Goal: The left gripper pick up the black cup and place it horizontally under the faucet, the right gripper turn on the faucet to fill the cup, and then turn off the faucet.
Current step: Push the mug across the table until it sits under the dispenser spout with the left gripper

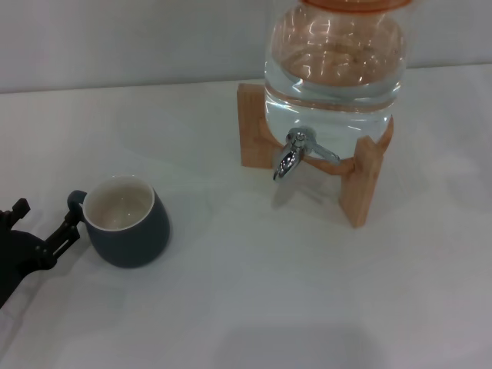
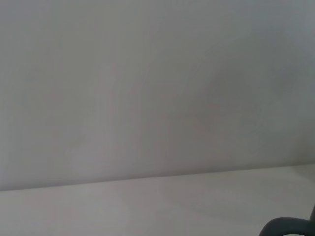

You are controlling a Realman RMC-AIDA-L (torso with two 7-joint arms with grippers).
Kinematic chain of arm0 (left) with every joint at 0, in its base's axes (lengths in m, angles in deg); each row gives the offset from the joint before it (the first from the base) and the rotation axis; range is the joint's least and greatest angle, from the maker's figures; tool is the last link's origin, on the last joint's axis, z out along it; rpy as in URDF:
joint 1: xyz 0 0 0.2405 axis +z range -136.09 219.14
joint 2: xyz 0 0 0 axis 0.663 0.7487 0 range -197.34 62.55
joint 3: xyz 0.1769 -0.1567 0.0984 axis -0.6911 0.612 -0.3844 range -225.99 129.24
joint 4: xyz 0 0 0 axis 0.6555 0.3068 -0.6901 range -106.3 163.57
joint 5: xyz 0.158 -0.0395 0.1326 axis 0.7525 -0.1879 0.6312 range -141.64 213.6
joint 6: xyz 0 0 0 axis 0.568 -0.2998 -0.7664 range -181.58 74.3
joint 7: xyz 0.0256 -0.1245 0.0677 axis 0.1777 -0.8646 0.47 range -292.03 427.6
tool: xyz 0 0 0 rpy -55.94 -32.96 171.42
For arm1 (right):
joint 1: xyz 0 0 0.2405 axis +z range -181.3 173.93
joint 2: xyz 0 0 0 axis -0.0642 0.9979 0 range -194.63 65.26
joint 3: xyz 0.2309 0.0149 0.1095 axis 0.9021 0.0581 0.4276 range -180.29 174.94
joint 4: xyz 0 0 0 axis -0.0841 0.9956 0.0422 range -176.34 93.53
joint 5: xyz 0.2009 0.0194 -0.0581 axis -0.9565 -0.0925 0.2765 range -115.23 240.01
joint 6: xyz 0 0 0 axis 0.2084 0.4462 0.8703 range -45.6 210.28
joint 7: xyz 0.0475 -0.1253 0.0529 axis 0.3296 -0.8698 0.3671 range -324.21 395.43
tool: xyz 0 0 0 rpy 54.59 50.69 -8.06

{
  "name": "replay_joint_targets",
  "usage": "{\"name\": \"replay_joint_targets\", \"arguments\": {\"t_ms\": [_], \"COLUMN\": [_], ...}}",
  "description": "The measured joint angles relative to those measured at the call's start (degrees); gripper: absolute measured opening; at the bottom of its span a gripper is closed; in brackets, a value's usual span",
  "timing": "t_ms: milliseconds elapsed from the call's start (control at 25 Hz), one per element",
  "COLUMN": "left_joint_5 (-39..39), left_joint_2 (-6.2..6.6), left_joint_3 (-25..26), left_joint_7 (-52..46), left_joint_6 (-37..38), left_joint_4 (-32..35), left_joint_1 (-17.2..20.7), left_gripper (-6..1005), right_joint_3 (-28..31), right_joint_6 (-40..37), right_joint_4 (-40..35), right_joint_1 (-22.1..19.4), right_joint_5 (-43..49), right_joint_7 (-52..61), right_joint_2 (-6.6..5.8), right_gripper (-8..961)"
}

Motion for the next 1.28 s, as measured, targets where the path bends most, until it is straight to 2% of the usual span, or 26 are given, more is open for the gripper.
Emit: {"name": "replay_joint_targets", "arguments": {"t_ms": [1280], "left_joint_5": [0.1], "left_joint_2": [-0.17], "left_joint_3": [0.0], "left_joint_7": [0.0], "left_joint_6": [0.1], "left_joint_4": [0.0], "left_joint_1": [-0.9], "left_gripper": [884], "right_joint_3": [0.0], "right_joint_6": [-0.1], "right_joint_4": [0.1], "right_joint_1": [0.0], "right_joint_5": [0.0], "right_joint_7": [-0.1], "right_joint_2": [0.00], "right_gripper": [841]}}
